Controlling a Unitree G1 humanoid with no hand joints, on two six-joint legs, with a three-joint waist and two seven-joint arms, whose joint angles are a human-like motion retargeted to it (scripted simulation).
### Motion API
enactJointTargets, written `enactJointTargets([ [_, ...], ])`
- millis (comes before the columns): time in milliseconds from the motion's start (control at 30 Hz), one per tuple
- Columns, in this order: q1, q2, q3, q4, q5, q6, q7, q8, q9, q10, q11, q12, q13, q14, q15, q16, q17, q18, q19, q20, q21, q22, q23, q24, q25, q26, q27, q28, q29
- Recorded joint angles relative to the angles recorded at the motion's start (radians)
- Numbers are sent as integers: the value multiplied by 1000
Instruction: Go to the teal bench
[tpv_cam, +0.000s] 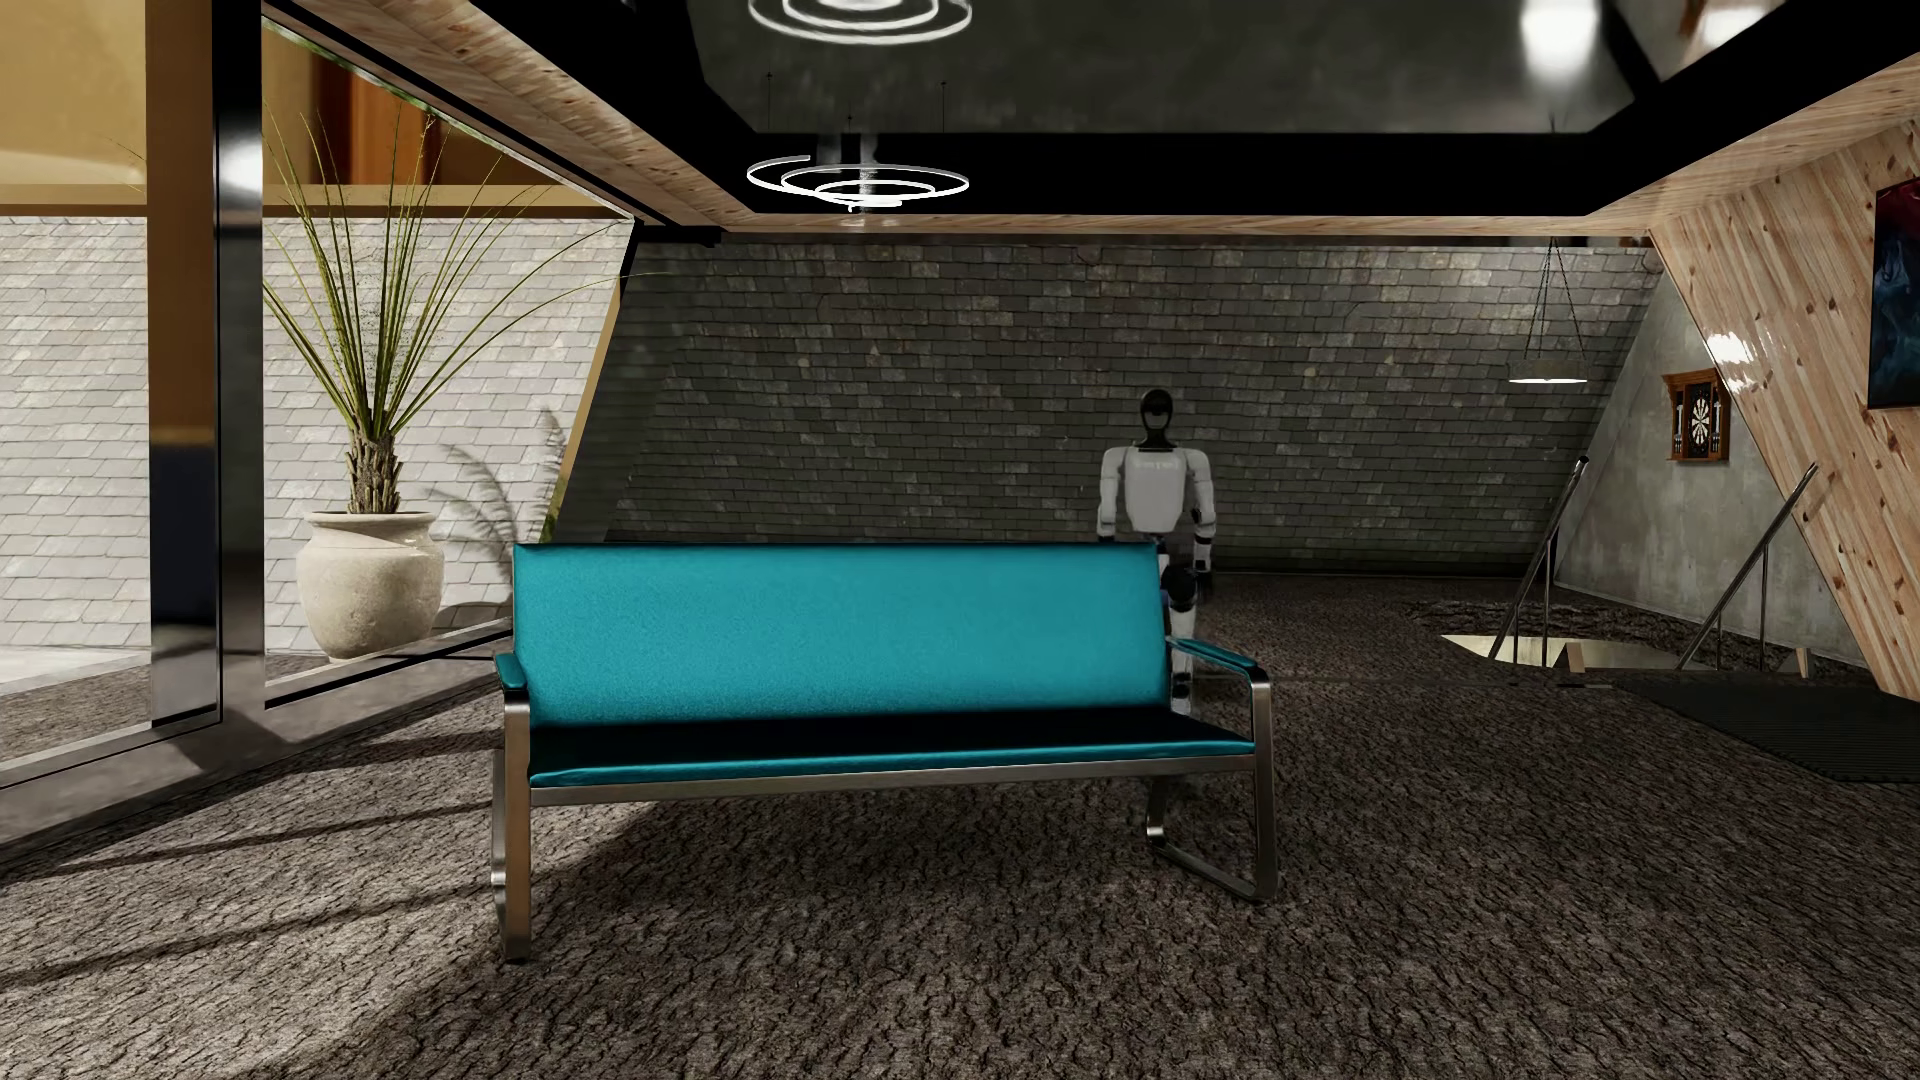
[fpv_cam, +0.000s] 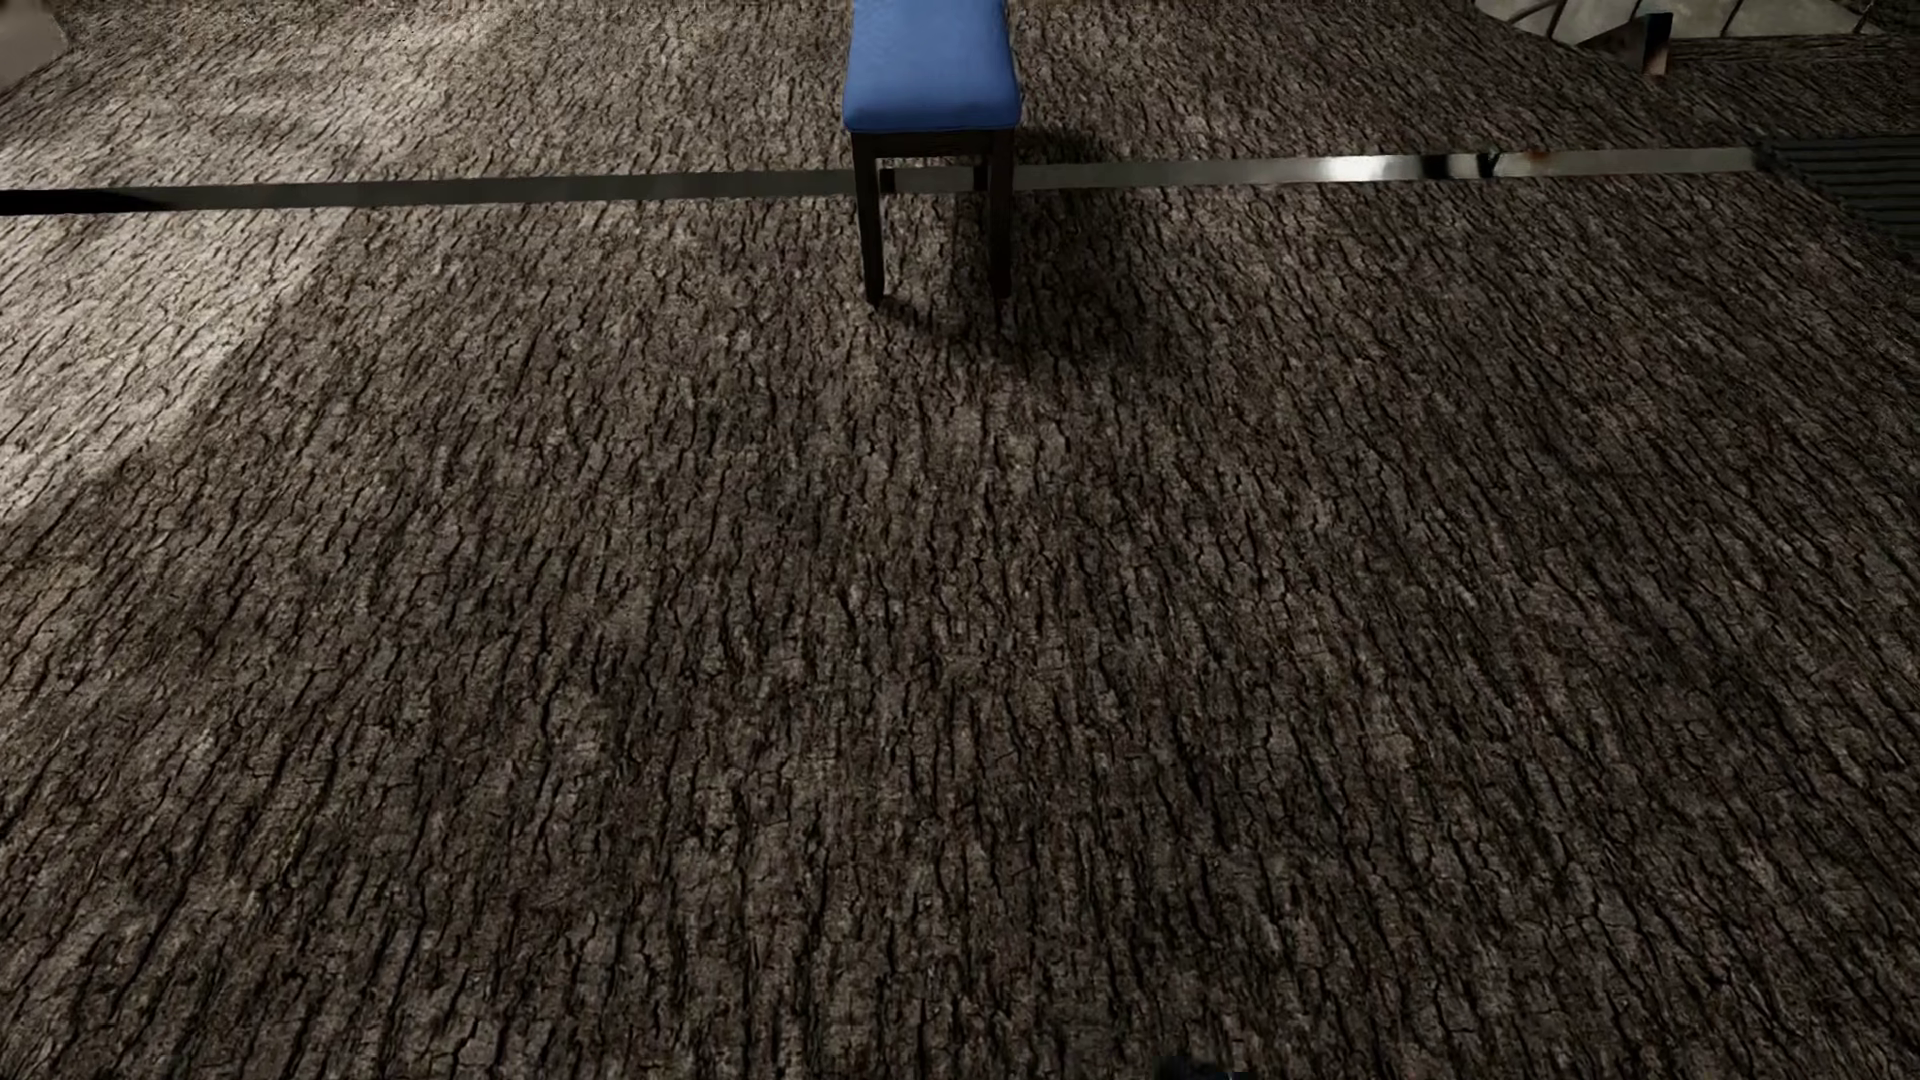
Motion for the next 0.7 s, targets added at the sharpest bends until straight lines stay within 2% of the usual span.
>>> enactJointTargets([
  [33,40,-69,-13,-20,-18,-10,-3,-3,4,-1,1,-33,35,-25,-65,7,-26,0,-62,-9,-39,25,-50,15,41,-10,-12,8,7],
  [67,79,-126,-28,-38,-20,-18,-13,2,8,0,-47,-65,67,-49,-145,9,-39,-1,-93,-9,-83,37,-93,22,78,-15,-5,16,2],
  [100,117,-172,-42,-52,-17,-23,-26,9,10,-3,-136,-90,92,-69,-207,10,-39,-2,-99,-9,-126,30,-126,19,110,-18,18,27,-9],
  [167,191,-227,-69,-69,-12,-27,-53,2,10,-28,-415,-140,118,-93,-236,14,-14,-6,-132,-14,-186,12,-142,8,150,-32,67,59,-41],
  [200,230,-237,-81,-74,-12,-27,-67,-19,8,-53,-587,-160,122,-99,-192,19,-4,-8,-162,-21,-200,-2,-133,1,156,-43,83,70,-48],
  [233,268,-235,-91,-77,-11,-26,-83,-48,4,-82,-765,-177,124,-100,-133,23,5,-12,-155,-29,-203,-18,-119,-9,152,-55,91,74,-48],
  [267,305,-224,-100,-81,-8,-24,-100,-76,1,-105,-929,-191,127,-99,-116,26,12,-15,-123,-39,-201,-35,-102,-21,142,-67,93,75,-43],
  [300,337,-214,-108,-82,3,-22,-120,-89,-1,-117,-1054,-200,131,-97,-104,27,19,-20,-125,-49,-199,-51,-84,-33,131,-77,91,77,-37],
  [333,370,-211,-114,-84,13,-18,-138,-99,-3,-111,-1098,-204,137,-99,-112,28,27,-30,-90,-61,-200,-64,-66,-41,118,-82,91,80,-35],
  [367,401,-209,-120,-79,36,-13,-160,-69,-4,-98,-1076,-200,144,-98,-80,30,40,-43,-123,-72,-202,-72,-46,-45,106,-83,94,82,-36],
  [400,429,-197,-124,-66,64,-4,-183,-44,-6,-79,-1042,-191,155,-86,-14,34,59,-49,-183,-82,-206,-73,-23,-48,95,-80,97,80,-40],
  [433,451,-172,-125,-47,82,8,-201,-42,-9,-44,-1019,-178,164,-45,43,38,79,-66,-196,-91,-209,-65,5,-49,84,-72,101,74,-42],
  [467,454,-140,-121,-21,97,25,-214,-61,-13,14,-1003,-160,165,34,60,44,99,-95,-178,-94,-206,-49,39,-48,69,-56,104,67,-38],
  [533,367,-88,-116,41,145,64,-247,-96,-16,261,-967,-119,140,250,-2,57,127,-269,-227,-93,-186,-5,100,-38,28,-8,95,34,-9],
  [567,285,-60,-117,72,164,81,-242,-120,-15,433,-951,-104,120,369,-41,68,134,-312,-244,-104,-179,10,107,-30,12,2,81,-3,0],
  [600,196,-35,-120,137,181,94,-195,-145,-11,590,-933,-93,96,476,-80,89,140,-314,-260,-126,-176,14,100,-19,1,-7,63,-45,-1],
  [633,109,-7,-117,183,202,109,-201,-159,-6,714,-920,-80,67,482,-116,113,143,-315,-269,-147,-174,5,85,-8,-5,-27,49,-73,-8],
  [667,24,18,-110,224,225,122,-217,-164,1,802,-902,-62,33,392,-155,137,147,-318,-272,-152,-168,-13,68,-2,-9,-41,40,-73,-16],
  [700,-49,50,-102,269,247,134,-211,-160,7,840,-892,-39,-8,296,-190,141,146,-290,-272,-138,-162,-35,63,-10,-14,-31,28,-45,-22],
])
